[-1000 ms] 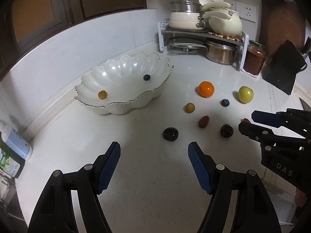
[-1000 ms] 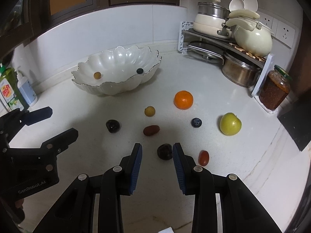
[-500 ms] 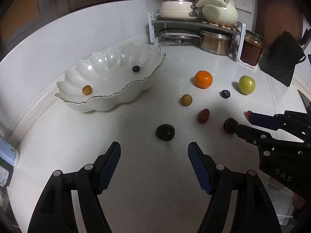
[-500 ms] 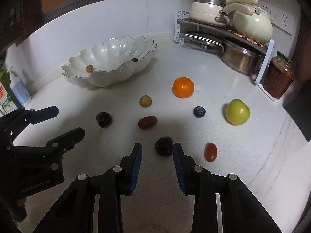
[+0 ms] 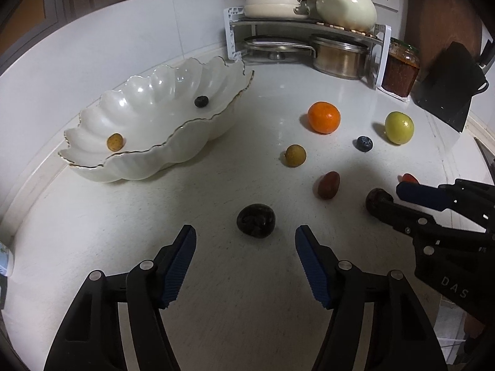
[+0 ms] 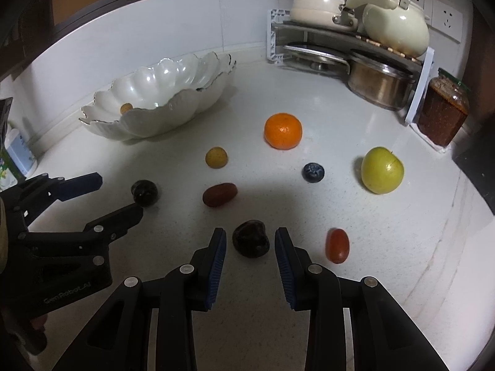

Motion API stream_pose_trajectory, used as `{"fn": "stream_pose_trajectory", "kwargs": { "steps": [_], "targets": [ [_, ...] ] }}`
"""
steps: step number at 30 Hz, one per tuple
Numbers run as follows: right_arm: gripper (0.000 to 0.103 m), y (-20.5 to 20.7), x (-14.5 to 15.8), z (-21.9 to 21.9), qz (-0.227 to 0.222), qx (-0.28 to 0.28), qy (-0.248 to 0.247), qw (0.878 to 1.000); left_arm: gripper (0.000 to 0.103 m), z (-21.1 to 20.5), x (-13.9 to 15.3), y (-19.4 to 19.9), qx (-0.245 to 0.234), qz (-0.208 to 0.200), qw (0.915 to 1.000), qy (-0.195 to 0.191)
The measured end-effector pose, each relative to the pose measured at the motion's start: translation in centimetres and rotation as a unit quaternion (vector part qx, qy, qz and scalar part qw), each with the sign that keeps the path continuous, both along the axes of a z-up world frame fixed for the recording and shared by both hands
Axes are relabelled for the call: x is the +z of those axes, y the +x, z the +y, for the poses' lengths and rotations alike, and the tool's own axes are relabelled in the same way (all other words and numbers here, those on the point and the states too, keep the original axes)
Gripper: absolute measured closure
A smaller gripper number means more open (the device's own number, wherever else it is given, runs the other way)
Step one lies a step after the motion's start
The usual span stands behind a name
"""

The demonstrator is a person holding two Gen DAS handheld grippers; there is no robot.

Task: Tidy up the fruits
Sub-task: 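Lower the left gripper onto the large dark plum and close it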

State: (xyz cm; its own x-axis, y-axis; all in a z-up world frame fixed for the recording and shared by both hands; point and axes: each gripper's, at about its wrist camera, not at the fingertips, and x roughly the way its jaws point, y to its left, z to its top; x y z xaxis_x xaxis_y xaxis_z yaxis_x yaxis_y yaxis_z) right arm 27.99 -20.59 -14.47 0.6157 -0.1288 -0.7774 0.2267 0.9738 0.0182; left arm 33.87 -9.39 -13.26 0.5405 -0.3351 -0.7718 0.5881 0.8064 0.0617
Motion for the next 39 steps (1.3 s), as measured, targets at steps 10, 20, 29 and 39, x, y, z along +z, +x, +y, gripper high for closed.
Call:
{"fn": "stream_pose_trajectory", "kwargs": {
  "steps": [10,20,29,39],
  "targets": [
    [0.069,0.5,-0.8,-0.4,0.005,0.003,0.008,1.0,0.043,-1.0,-1.0,1.0,-0.004,0.011,0.9999,-0.006],
    [0.069,0.9,-1.3,-0.6,0.006,0.008,0.024,1.0,0.062,-1.7,-1.6,1.8,0.001,0.029,0.9995,-0.011],
    [0.075,0.9,-1.5,-1.0,0.001,0.007,0.037,0.999,0.073,-1.8,-1.8,1.7,0.006,0.027,0.9996,-0.006],
    [0.075,0.3,-0.1,-0.6,-0.017,0.019,0.032,0.999,0.074,-1.3,-0.4,0.8,0.012,0.027,0.9994,-0.017]
  ]
}}
